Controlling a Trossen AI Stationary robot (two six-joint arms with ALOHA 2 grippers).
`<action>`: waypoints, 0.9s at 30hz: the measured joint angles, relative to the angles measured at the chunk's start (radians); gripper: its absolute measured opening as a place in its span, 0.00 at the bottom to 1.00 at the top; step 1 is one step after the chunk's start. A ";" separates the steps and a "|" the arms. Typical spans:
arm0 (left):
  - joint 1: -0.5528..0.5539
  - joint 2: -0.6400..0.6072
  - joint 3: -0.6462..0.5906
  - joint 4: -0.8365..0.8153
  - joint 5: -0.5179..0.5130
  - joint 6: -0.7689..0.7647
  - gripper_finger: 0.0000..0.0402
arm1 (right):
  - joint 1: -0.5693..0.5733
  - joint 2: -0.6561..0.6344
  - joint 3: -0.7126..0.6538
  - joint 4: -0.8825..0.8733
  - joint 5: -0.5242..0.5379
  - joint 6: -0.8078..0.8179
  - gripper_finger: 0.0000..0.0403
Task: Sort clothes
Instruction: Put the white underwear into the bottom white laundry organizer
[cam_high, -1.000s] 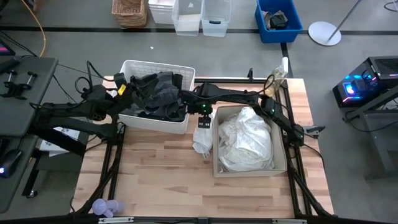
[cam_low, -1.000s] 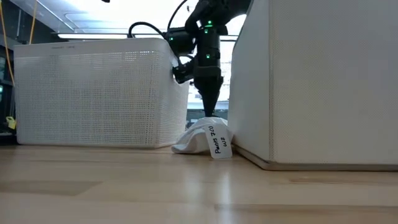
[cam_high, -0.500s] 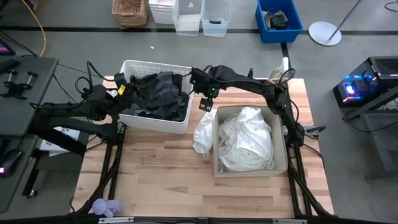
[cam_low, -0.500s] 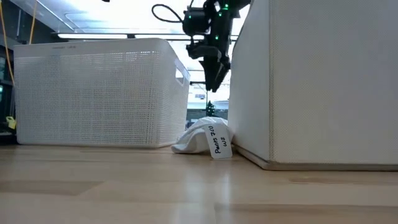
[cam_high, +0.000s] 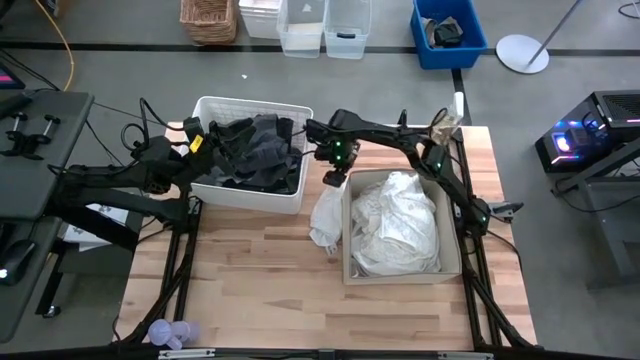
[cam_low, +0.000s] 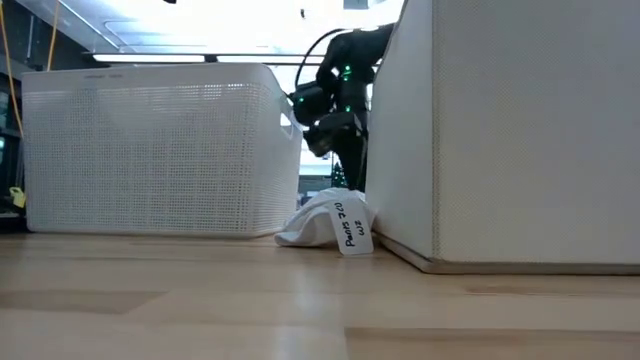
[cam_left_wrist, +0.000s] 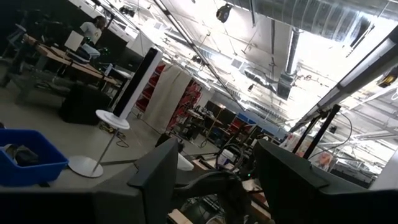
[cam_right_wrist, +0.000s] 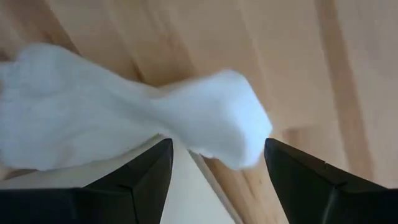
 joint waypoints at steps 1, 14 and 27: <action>0.000 0.000 0.000 0.000 0.000 0.000 0.50 | 0.002 0.005 0.000 0.010 -0.022 -0.007 0.61; 0.000 0.000 0.000 0.000 0.000 0.001 0.50 | 0.061 0.057 0.005 0.068 -0.020 -0.061 0.59; 0.002 0.000 0.000 0.001 -0.002 0.003 0.50 | 0.075 0.019 -0.002 0.024 -0.070 -0.036 0.01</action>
